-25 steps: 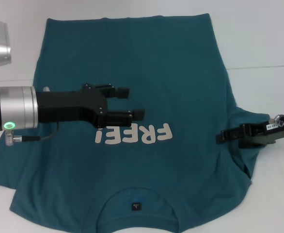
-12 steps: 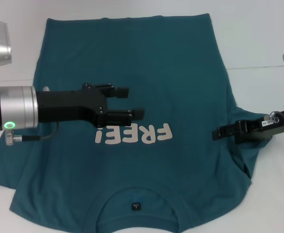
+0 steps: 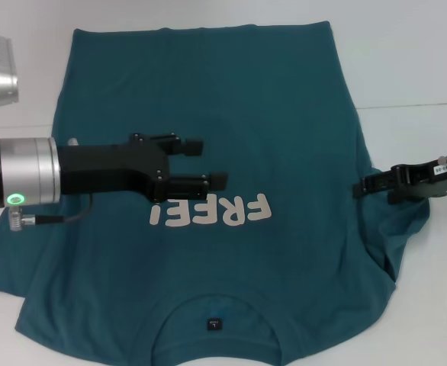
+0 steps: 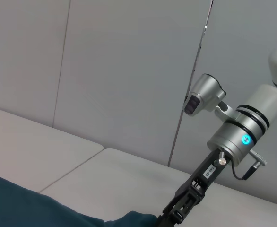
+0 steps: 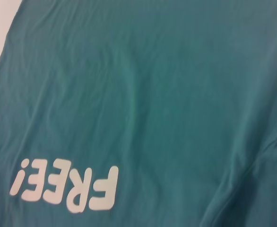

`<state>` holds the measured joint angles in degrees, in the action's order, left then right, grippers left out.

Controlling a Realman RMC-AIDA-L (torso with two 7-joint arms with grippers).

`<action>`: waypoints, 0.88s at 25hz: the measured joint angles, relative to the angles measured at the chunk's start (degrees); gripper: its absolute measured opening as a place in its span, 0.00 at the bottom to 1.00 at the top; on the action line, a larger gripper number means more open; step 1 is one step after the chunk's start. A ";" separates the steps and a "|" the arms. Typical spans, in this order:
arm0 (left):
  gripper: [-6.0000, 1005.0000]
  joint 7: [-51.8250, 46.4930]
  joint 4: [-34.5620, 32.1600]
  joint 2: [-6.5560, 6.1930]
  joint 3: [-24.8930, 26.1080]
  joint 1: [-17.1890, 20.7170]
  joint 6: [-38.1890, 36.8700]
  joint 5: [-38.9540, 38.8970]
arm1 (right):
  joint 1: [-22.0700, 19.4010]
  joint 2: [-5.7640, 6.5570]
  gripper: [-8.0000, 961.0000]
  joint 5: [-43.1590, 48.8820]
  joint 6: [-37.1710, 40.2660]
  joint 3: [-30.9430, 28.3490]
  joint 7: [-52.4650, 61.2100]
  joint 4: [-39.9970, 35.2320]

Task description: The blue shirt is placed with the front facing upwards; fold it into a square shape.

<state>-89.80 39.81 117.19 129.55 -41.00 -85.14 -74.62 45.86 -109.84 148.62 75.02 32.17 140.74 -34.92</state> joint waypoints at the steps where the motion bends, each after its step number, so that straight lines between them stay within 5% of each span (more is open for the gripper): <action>1: 0.84 -0.03 0.00 0.03 0.00 0.02 -0.01 0.00 | -0.13 0.16 0.94 0.00 0.78 0.11 0.34 -0.26; 14: 0.84 -0.27 0.00 0.12 0.00 -0.05 -0.18 0.00 | -3.84 1.95 0.93 0.81 11.73 0.52 4.60 -10.30; 22: 0.84 -0.37 0.00 0.21 0.00 -0.26 -0.24 0.00 | -4.71 1.68 0.93 3.22 13.61 0.54 6.10 -9.83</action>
<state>-90.17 39.81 117.40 129.55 -41.26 -85.38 -74.62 41.15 -108.16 151.84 88.63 32.72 146.84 -44.76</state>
